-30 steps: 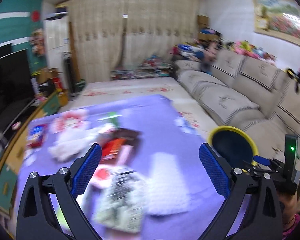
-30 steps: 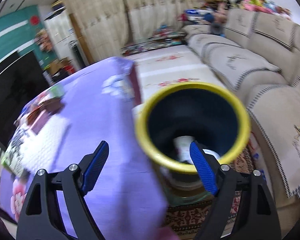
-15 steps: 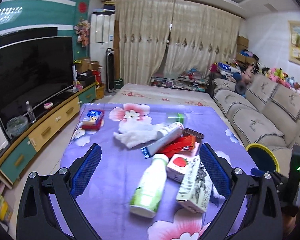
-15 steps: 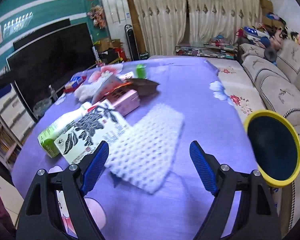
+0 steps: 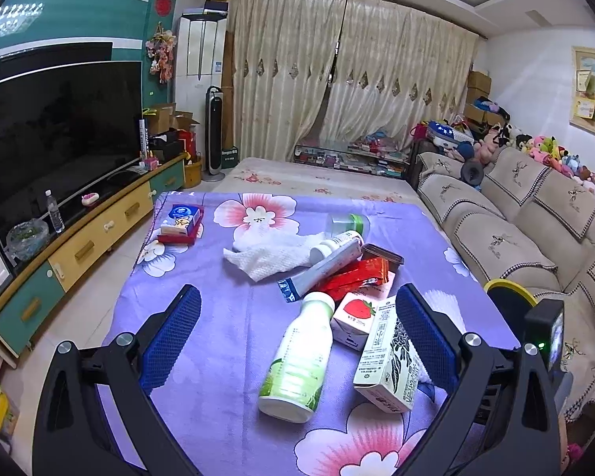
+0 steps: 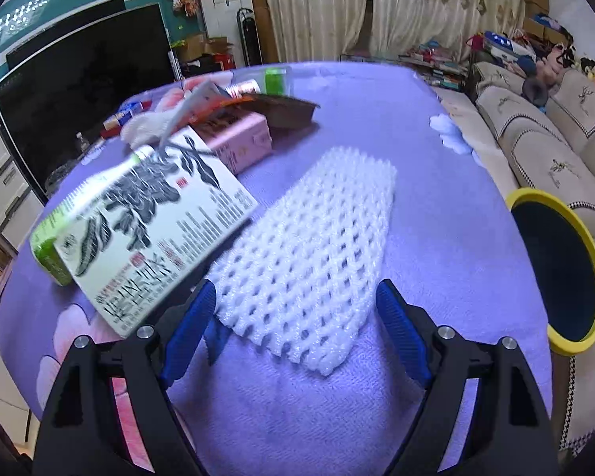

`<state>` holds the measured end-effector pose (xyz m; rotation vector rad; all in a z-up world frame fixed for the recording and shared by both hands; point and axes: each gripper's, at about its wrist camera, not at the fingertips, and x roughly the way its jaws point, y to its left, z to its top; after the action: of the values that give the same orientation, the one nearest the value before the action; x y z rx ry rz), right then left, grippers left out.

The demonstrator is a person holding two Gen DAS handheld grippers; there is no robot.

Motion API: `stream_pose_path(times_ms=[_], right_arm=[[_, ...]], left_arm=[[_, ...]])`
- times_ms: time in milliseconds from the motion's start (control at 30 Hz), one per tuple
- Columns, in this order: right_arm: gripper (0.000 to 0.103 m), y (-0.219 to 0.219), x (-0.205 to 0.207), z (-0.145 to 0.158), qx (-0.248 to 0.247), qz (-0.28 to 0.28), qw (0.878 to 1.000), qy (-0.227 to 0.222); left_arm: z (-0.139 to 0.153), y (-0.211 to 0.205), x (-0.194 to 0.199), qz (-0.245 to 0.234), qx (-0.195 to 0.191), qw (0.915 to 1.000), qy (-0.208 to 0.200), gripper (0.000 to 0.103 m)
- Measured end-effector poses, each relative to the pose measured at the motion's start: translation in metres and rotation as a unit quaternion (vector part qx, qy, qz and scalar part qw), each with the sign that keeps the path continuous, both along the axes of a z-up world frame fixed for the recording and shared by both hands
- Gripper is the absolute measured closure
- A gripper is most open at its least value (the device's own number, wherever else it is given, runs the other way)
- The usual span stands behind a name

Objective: Collect trash
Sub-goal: 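Move the right gripper back to the table and grasp the white foam net, then carry the foam net over the yellow bin and open the right gripper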

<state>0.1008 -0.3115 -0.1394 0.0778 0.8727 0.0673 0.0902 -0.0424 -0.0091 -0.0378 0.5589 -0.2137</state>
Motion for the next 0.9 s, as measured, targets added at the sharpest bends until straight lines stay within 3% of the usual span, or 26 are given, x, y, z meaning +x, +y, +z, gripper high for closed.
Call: stream_pose_path(times_ms=[67, 167, 233, 333, 600, 900], right_arm=[[0.028, -0.001, 0.0, -0.002, 0.003, 0.001, 1.0, -0.001], [0.05, -0.001, -0.001, -0.001, 0.015, 0.009, 1.0, -0.002], [0.071, -0.001, -0.002, 0.0, 0.021, 0.017, 1.0, 0.001], [0.082, 0.001, -0.004, 0.002, 0.035, 0.032, 0.999, 0.003], [0.084, -0.014, -0.018, 0.023, 0.039, 0.016, 0.999, -0.03], [0.084, -0.07, -0.027, 0.044, 0.022, -0.057, 0.996, -0.065]], left_arm=[[-0.001, -0.003, 0.0, -0.002, 0.002, 1.0, 0.001, 0.006], [-0.003, -0.007, 0.0, -0.005, 0.005, 1.0, 0.003, 0.006], [-0.005, -0.01, 0.001, -0.008, 0.006, 0.9999, 0.005, 0.006], [-0.007, -0.013, 0.001, -0.01, 0.007, 0.9999, 0.006, 0.006], [-0.008, -0.015, -0.001, -0.013, 0.006, 0.9999, 0.006, 0.006], [-0.01, -0.028, -0.001, -0.028, 0.011, 0.9995, 0.011, 0.006]])
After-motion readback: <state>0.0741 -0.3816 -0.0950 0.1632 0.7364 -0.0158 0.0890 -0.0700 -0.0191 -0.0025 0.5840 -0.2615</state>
